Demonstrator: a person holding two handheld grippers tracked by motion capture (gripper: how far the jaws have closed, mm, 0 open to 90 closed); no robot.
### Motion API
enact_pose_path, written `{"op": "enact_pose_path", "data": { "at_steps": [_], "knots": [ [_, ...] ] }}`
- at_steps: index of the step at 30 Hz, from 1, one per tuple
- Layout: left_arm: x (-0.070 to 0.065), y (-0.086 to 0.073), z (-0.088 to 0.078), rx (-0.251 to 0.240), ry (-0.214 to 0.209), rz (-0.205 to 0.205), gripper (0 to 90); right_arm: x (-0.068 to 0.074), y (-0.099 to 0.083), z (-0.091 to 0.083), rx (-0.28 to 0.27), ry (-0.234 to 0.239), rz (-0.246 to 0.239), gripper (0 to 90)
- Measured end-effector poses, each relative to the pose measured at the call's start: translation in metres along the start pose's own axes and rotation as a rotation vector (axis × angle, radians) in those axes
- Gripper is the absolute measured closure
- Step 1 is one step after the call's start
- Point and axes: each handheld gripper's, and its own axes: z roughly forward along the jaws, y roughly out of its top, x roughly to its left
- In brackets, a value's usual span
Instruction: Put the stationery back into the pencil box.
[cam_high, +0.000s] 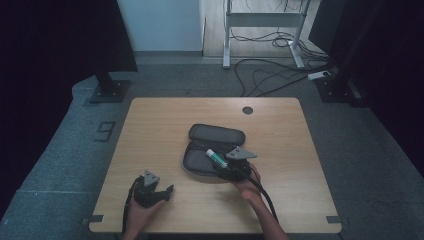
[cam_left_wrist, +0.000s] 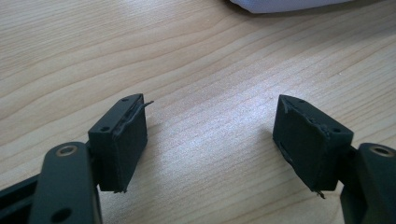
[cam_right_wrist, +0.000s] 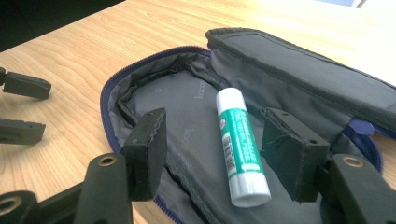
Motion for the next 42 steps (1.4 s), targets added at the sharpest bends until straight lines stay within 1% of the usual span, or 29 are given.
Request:
{"op": "enact_pose_path", "data": {
  "at_steps": [6,12,16,22,28,34,38,42],
  "knots": [
    [0.0,0.0,0.0,0.0,0.0,0.0,26.2,-0.001,-0.005,-0.011,-0.006,-0.009,-0.001,39.5],
    [0.0,0.0,0.0,0.0,0.0,0.0,26.2,-0.004,-0.013,-0.031,-0.022,-0.029,-0.006,39.3],
    [0.0,0.0,0.0,0.0,0.0,0.0,26.3,-0.009,-0.022,-0.046,-0.033,-0.042,0.006,39.3],
    [0.0,0.0,0.0,0.0,0.0,0.0,26.2,-0.016,-0.038,-0.067,-0.03,-0.073,0.008,39.3],
    [0.0,0.0,0.0,-0.001,0.0,-0.001,26.2,-0.026,-0.053,-0.085,-0.034,-0.101,0.029,39.1],
    [0.0,0.0,0.0,0.0,0.0,0.0,26.2,-0.036,-0.07,-0.101,-0.03,-0.125,0.066,39.1],
    [0.0,0.0,0.0,0.0,0.0,-0.001,26.3,-0.042,-0.084,-0.11,-0.022,-0.138,0.086,39.1],
    [0.0,0.0,0.0,0.0,0.0,0.0,26.2,-0.049,-0.096,-0.116,-0.008,-0.16,0.095,39.1]
  ]
}}
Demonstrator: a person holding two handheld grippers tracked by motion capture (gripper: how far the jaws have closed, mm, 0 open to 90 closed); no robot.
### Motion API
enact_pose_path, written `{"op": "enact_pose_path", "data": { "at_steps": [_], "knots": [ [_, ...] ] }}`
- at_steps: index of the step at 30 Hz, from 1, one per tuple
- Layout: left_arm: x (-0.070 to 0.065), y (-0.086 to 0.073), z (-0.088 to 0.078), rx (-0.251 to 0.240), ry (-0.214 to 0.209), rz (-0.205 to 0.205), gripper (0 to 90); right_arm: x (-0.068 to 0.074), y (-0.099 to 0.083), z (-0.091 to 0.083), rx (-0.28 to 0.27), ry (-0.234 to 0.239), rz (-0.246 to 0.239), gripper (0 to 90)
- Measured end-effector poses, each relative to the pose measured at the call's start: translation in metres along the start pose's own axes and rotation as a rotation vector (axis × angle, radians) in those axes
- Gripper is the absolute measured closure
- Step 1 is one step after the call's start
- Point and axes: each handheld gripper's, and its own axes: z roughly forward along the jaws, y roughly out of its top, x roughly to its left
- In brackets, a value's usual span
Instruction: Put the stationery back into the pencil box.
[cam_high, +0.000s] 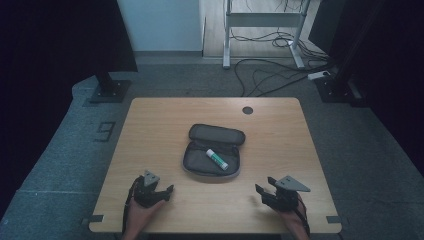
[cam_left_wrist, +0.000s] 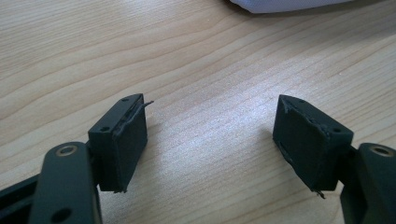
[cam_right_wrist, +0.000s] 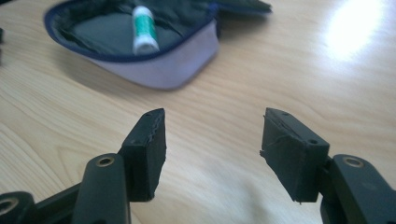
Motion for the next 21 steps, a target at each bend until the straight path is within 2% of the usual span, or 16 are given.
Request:
{"op": "enact_pose_path", "data": {
  "at_steps": [3,6,21],
  "knots": [
    [0.0,0.0,0.0,0.0,0.0,0.0,26.3,-0.0052,-0.0066,-0.0019,0.012,-0.011,0.011,39.2],
    [-0.0001,0.0,0.0,0.0,0.0,-0.001,26.2,-0.0076,-0.0107,-0.0014,0.029,-0.025,-0.001,39.2],
    [-0.0001,0.0,0.0,0.0,-0.001,0.0,26.1,-0.0079,-0.0105,0.0001,0.047,-0.026,-0.002,38.6]
  ]
}}
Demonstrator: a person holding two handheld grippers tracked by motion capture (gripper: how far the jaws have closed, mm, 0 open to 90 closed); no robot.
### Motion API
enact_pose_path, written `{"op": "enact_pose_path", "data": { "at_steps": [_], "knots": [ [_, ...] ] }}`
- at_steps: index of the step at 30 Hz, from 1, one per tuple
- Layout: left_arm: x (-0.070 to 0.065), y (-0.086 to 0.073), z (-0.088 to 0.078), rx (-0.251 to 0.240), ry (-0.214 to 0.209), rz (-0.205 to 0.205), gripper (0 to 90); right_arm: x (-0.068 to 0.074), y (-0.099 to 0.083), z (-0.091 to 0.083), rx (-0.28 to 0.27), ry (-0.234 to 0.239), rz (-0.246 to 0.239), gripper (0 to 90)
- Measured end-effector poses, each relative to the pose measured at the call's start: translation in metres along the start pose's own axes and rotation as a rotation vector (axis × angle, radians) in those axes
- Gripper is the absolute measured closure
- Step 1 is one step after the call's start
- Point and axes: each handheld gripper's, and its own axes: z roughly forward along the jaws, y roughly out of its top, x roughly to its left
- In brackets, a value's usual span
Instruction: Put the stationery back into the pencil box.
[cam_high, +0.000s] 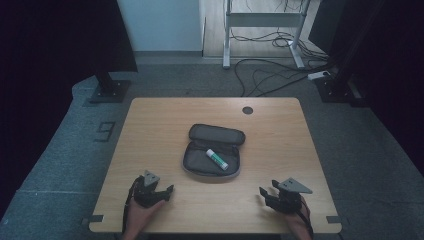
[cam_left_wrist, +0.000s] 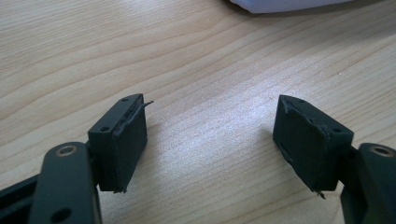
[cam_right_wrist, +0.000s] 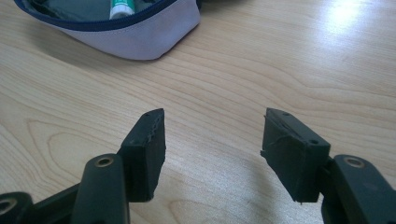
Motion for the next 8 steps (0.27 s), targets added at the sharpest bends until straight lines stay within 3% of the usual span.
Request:
{"op": "enact_pose_path", "data": {
  "at_steps": [8],
  "knots": [
    [0.0,0.0,0.0,0.0,0.0,0.0,26.1,0.0004,0.0003,0.0007,0.008,-0.002,-0.003,37.3]
  ]
}}
